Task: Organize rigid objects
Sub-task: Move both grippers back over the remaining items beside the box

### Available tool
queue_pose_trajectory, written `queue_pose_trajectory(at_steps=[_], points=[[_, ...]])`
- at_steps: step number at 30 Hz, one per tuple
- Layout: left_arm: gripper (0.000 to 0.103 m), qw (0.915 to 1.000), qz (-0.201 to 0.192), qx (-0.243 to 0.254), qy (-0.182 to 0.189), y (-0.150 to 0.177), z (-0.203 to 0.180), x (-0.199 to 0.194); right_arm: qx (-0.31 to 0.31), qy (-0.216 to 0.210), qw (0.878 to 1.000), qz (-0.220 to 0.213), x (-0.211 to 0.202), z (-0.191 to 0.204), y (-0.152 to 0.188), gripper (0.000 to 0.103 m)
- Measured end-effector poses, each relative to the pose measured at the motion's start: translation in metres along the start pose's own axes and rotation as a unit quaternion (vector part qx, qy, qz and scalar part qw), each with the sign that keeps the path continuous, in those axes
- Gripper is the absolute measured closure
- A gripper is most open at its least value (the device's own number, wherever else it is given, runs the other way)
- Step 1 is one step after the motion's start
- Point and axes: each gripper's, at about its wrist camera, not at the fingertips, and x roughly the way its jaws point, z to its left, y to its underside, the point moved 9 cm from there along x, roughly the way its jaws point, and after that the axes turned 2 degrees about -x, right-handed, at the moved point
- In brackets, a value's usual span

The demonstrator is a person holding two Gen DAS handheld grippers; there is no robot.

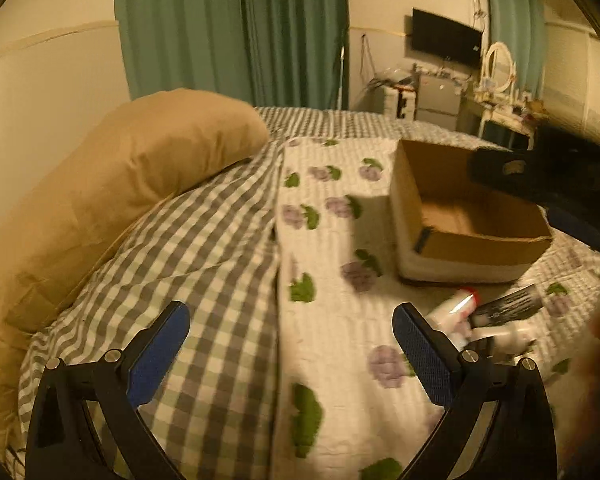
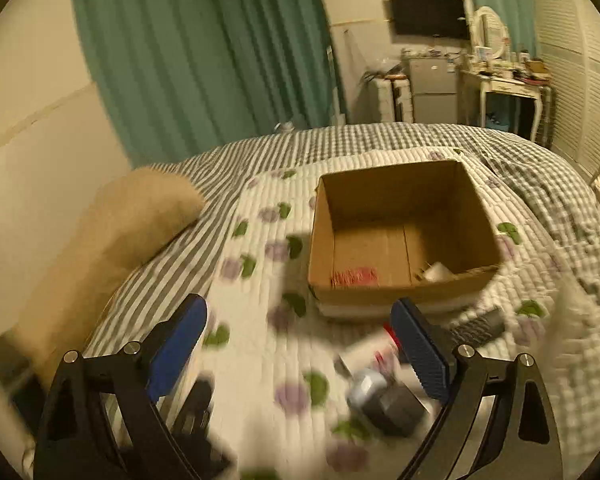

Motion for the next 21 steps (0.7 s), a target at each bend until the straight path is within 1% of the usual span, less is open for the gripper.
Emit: queue_pose_trajectory(at_steps=[1,2,4,5,6,7,10,11,12,14,15,17,21], points=[[0.000,1.0000,0.003,0.003,-0.003,0.002,0.001,0.003,-0.007,0.034,0.999,-0.003,0.014,-0.008,0.004,0.009],[0.000,1.0000,0.005,0.004,-0.006,0.003,0.004,0.006,-0.021,0.077,0.997,0.004,0.030,-0.022,0.011,0.009],[0.000,0.9999,0.008,0.003,-0.007,0.004,0.005,0.008,-0.059,0.134,0.989,0.028,0.044,-0.048,0.028,0.009],[0.000,0.9999,0.010,0.002,-0.003,0.005,0.003,0.009,-0.078,0.172,0.981,0.035,0.042,-0.069,0.036,0.009],[0.000,0.9999,0.011,0.003,0.001,0.006,0.001,0.010,-0.091,0.194,0.976,0.038,0.037,-0.084,0.041,0.009],[0.000,0.9999,0.012,0.004,0.003,0.006,-0.002,0.011,-0.104,0.208,0.972,0.041,0.028,-0.100,0.047,0.009],[0.000,0.9995,0.012,0.020,0.020,0.006,-0.023,0.010,-0.130,0.211,0.967,0.051,0.000,-0.143,0.069,0.008],[0.000,0.9992,0.014,0.027,0.027,0.007,-0.032,0.009,-0.136,0.218,0.964,0.065,-0.007,-0.160,0.079,0.008],[0.000,0.9987,0.015,0.034,0.034,0.009,-0.041,0.009,-0.129,0.209,0.966,0.075,-0.013,-0.172,0.087,0.008],[0.000,0.9977,0.021,0.046,0.046,0.013,-0.059,0.008,-0.086,0.182,0.975,0.096,-0.025,-0.191,0.100,0.008],[0.000,0.9969,0.026,0.053,0.051,0.017,-0.071,0.010,-0.080,0.171,0.977,0.103,-0.027,-0.193,0.104,0.008],[0.000,0.9955,0.036,0.063,0.061,0.025,-0.090,0.013,-0.086,0.168,0.976,0.111,-0.030,-0.194,0.110,0.008],[0.000,0.9892,0.056,0.091,0.100,0.047,-0.132,0.021,-0.104,0.150,0.977,0.114,-0.023,-0.184,0.110,0.008]])
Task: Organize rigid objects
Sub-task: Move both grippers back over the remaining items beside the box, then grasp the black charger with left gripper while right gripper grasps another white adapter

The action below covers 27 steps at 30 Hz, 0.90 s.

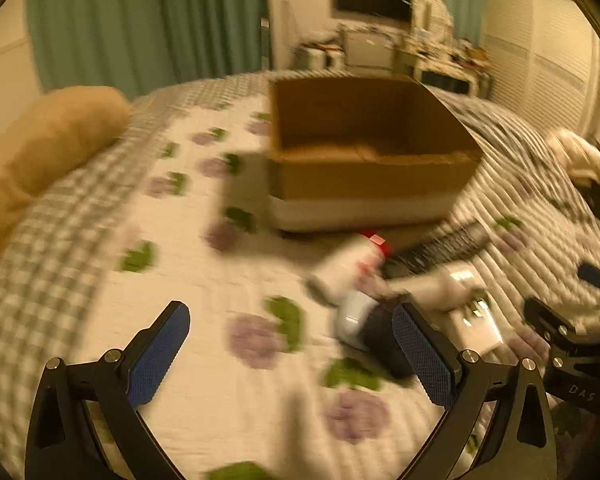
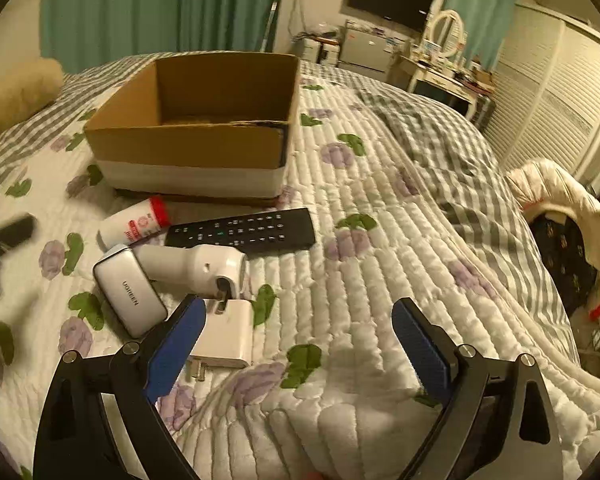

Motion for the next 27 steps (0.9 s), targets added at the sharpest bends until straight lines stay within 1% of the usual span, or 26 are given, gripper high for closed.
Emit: queue_pose_trajectory(at_steps=[1,5,7,8,9,11,12,13,14,15,17,19,20,22,24,25,26,27], points=[[0.000,0.9999,0.006,0.009,0.013,0.005,-0.011,0.007,0.002,-0.006,1.000,0.002,0.001,-0.001,0.002,0.008],[0.001,0.9987,0.018,0.025,0.042,0.017,-0.035,0.023,0.023,-0.038,0.999,0.005,0.000,-0.009,0.005,0.008],[0.006,0.9980,0.018,0.037,0.048,0.020,-0.045,0.028,0.029,-0.046,0.999,0.005,0.000,-0.009,0.003,0.008],[0.007,0.9975,0.019,0.048,0.049,0.022,-0.050,0.031,0.030,-0.048,0.998,0.006,0.001,-0.010,0.003,0.008],[0.011,0.9969,0.021,0.056,0.051,0.024,-0.054,0.034,0.030,-0.049,0.998,0.007,0.001,-0.010,0.003,0.008],[0.021,0.9956,0.036,0.064,0.059,0.029,-0.062,0.045,0.031,-0.053,0.998,0.009,0.004,-0.010,0.003,0.008],[0.028,0.9950,0.041,0.063,0.065,0.031,-0.064,0.048,0.032,-0.055,0.998,0.010,0.005,-0.010,0.003,0.008],[0.034,0.9939,0.046,0.059,0.081,0.033,-0.070,0.051,0.032,-0.057,0.998,0.011,0.005,-0.010,0.003,0.008],[0.034,0.9937,0.045,0.057,0.085,0.033,-0.074,0.052,0.033,-0.059,0.998,0.013,0.007,-0.011,0.003,0.008],[0.037,0.9939,0.040,0.062,0.082,0.033,-0.076,0.052,0.034,-0.059,0.998,0.014,0.007,-0.011,0.003,0.008],[0.042,0.9931,0.032,0.079,0.080,0.031,-0.082,0.051,0.036,-0.062,0.997,0.017,0.008,-0.011,0.003,0.008],[0.047,0.9923,0.033,0.080,0.088,0.029,-0.083,0.048,0.036,-0.065,0.997,0.015,0.007,-0.011,0.003,0.008],[0.049,0.9918,0.037,0.077,0.096,0.028,-0.082,0.046,0.037,-0.067,0.997,0.015,0.007,-0.011,0.002,0.008],[0.057,0.9900,0.043,0.064,0.118,0.024,-0.081,0.042,0.039,-0.070,0.997,0.014,0.006,-0.011,0.002,0.008],[0.061,0.9845,0.056,0.047,0.159,0.023,-0.083,0.037,0.040,-0.075,0.996,0.012,0.004,-0.011,0.002,0.008],[0.063,0.9804,0.068,0.043,0.180,0.024,-0.087,0.037,0.041,-0.076,0.996,0.011,0.004,-0.011,0.002,0.008],[0.063,0.9766,0.079,0.043,0.195,0.027,-0.094,0.040,0.042,-0.078,0.996,0.010,0.003,-0.011,0.002,0.008],[0.063,0.9777,0.077,0.048,0.190,0.027,-0.097,0.042,0.042,-0.079,0.996,0.010,0.003,-0.011,0.002,0.008]])
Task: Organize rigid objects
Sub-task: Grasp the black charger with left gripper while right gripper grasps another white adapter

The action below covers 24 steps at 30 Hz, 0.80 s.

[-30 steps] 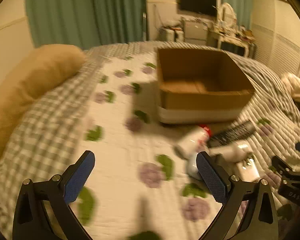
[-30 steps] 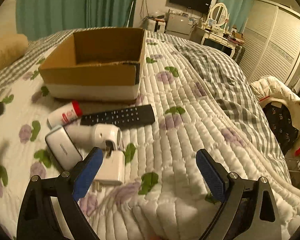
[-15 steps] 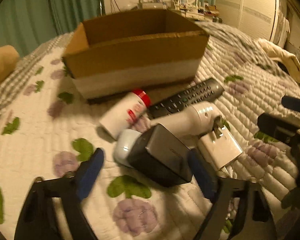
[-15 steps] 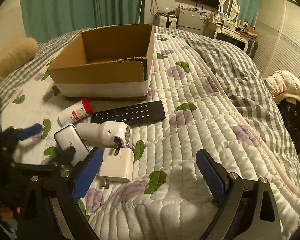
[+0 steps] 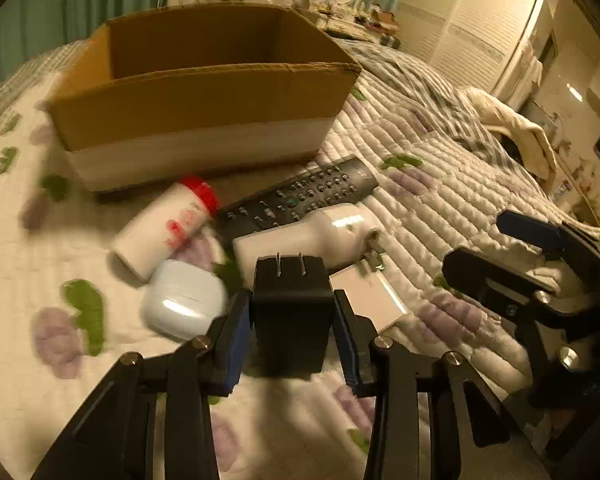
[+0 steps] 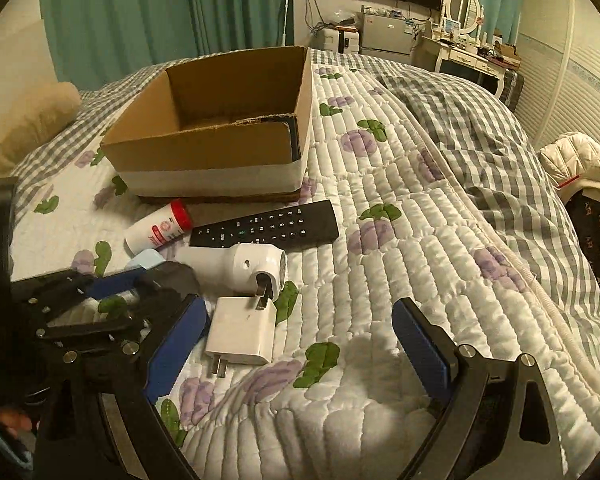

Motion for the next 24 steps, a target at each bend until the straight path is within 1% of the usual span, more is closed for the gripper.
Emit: queue_pose_trajectory(at_steps=[1,4,7,10,12,14,17,19,20,22,24], points=[[0.063,0.9999,-0.006,0.008,-0.011,-0.002,-0.002,0.002,0.001,-0.001,1.000,0.000,0.000,0.000,0.000,0.008],[0.064,0.9996,-0.011,0.013,-0.021,-0.006,-0.005,0.004,0.002,-0.003,1.000,0.002,0.000,-0.001,0.001,0.009],[0.065,0.9993,-0.017,0.004,-0.032,-0.005,0.001,-0.007,0.004,-0.003,1.000,0.003,0.001,-0.002,0.002,0.009],[0.065,0.9952,-0.052,0.024,-0.080,-0.012,0.008,-0.034,-0.001,-0.001,1.000,0.009,0.003,0.000,0.002,0.008],[0.065,0.9924,-0.073,0.030,-0.095,-0.018,0.015,-0.054,-0.013,-0.003,1.000,0.020,0.008,0.005,0.002,0.008],[0.065,0.9909,-0.084,0.019,-0.103,-0.025,0.027,-0.067,-0.024,-0.001,0.999,0.048,0.021,0.014,0.006,0.008],[0.065,0.9895,-0.092,0.006,-0.112,-0.027,0.041,-0.073,-0.050,-0.009,0.995,0.085,0.041,0.035,0.013,0.008],[0.065,0.9904,-0.087,-0.006,-0.107,-0.023,0.048,-0.072,-0.052,-0.013,0.992,0.111,0.056,0.044,0.020,0.008],[0.065,0.9911,-0.083,-0.010,-0.104,-0.021,0.050,-0.071,-0.054,-0.007,0.991,0.123,0.065,0.045,0.023,0.008],[0.065,0.9919,-0.079,-0.015,-0.099,-0.016,0.051,-0.069,-0.056,-0.002,0.989,0.136,0.076,0.046,0.028,0.009],[0.065,0.9918,-0.079,-0.012,-0.099,-0.013,0.052,-0.069,-0.062,-0.012,0.988,0.139,0.080,0.052,0.030,0.015]])
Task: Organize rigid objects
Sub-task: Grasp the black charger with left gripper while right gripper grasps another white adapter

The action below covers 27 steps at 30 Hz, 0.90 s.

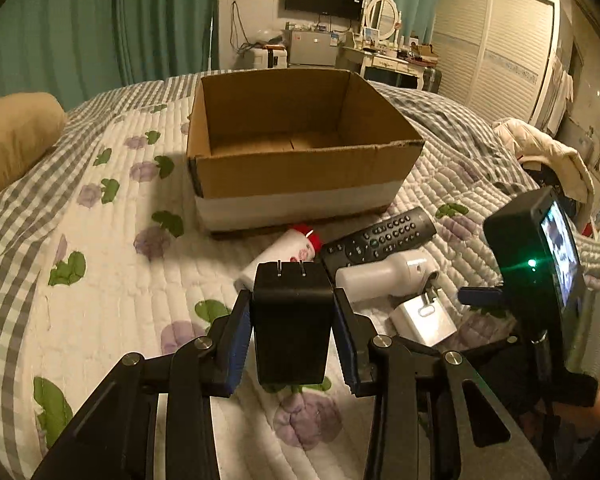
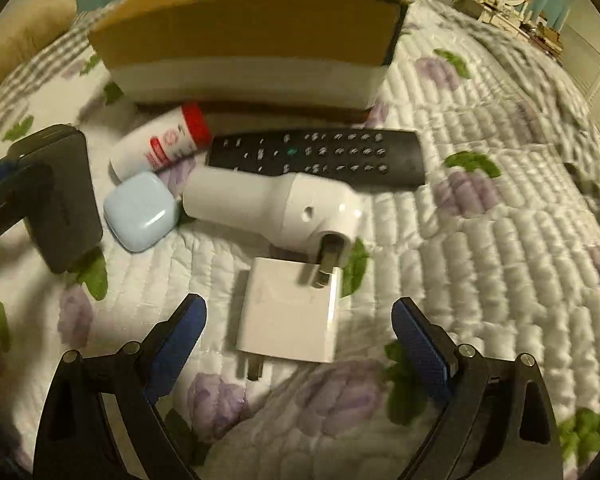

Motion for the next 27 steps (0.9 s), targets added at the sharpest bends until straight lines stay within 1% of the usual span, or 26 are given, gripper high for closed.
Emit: queue_pose_trajectory(at_steps=[2,3,4,7,10,13,16,20,24,27], points=[[0.065,1.0000,0.001,-0.004,0.001,0.001,0.001,-0.001,-0.011,-0.009,1.000,0.006,0.005,0.007,0.002,0.035],[0.065,1.0000,0.000,-0.005,0.001,0.002,0.001,-0.002,-0.016,-0.004,1.000,0.009,0.007,0.009,0.003,0.039],[0.065,1.0000,-0.003,-0.006,0.000,0.001,0.001,-0.005,-0.021,0.009,1.000,0.007,0.008,0.009,0.003,0.052],[0.065,0.9999,-0.013,-0.005,-0.002,-0.001,0.001,-0.015,-0.016,-0.001,1.000,-0.010,-0.001,0.011,0.003,0.052],[0.065,0.9997,-0.024,-0.004,-0.001,-0.008,0.002,-0.026,-0.009,-0.007,0.998,-0.054,-0.028,0.012,-0.004,0.052],[0.065,0.9993,-0.034,-0.012,-0.002,-0.022,0.004,-0.035,0.004,-0.021,0.994,-0.103,-0.059,0.008,-0.021,0.053],[0.065,0.9984,-0.054,-0.016,-0.004,-0.048,0.007,-0.042,0.005,-0.015,0.988,-0.155,-0.089,0.000,-0.049,0.053],[0.065,0.9967,-0.078,-0.019,-0.013,-0.083,0.013,-0.044,0.021,-0.025,0.978,-0.208,-0.115,-0.015,-0.097,0.052],[0.065,0.9956,-0.089,-0.024,-0.019,-0.115,0.019,-0.036,0.020,-0.029,0.970,-0.239,-0.130,-0.019,-0.129,0.053],[0.065,0.9953,-0.091,-0.024,-0.023,-0.137,0.022,-0.023,0.017,-0.035,0.967,-0.252,-0.133,-0.024,-0.157,0.053]])
